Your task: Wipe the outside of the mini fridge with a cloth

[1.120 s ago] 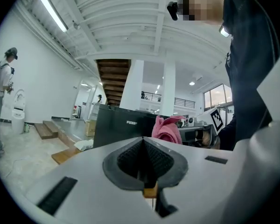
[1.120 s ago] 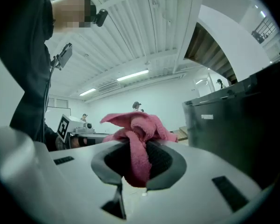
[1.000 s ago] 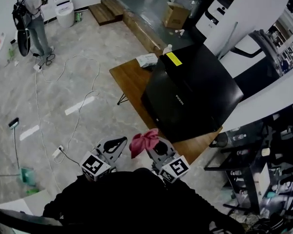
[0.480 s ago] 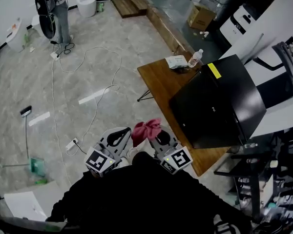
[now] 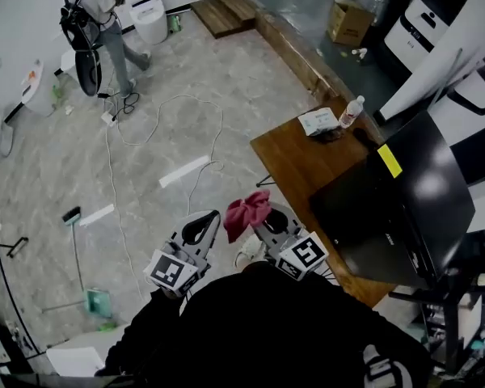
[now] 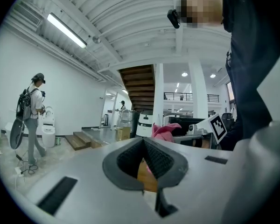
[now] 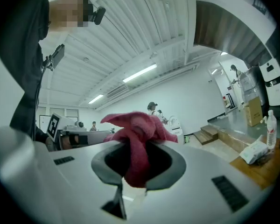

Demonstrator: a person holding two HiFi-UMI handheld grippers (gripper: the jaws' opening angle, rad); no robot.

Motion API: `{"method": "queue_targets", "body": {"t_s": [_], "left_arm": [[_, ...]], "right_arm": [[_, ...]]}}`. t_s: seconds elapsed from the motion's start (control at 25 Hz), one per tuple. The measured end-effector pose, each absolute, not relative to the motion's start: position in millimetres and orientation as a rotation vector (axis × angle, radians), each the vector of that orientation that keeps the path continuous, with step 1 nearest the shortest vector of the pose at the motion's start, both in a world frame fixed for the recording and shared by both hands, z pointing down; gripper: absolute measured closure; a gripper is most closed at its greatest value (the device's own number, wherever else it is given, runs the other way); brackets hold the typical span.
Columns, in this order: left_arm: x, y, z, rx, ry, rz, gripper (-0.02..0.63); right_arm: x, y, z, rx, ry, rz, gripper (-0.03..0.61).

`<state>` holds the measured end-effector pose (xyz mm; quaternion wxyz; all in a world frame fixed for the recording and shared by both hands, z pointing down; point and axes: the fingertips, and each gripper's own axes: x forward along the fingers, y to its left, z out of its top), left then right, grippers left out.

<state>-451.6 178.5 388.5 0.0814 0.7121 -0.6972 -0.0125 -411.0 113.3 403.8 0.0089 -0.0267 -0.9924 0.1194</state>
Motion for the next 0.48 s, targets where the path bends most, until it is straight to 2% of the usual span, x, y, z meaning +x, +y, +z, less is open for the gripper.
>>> {"method": "queue_targets", "body": {"t_s": [0.48], "left_arm": [[-553.4,0.2,373.1,2.317,-1.957,-0.043,0.607]], "right_arm": [[-498.7,-50.8,380.0,0.220,-3.192,0.430,0.502]]}}
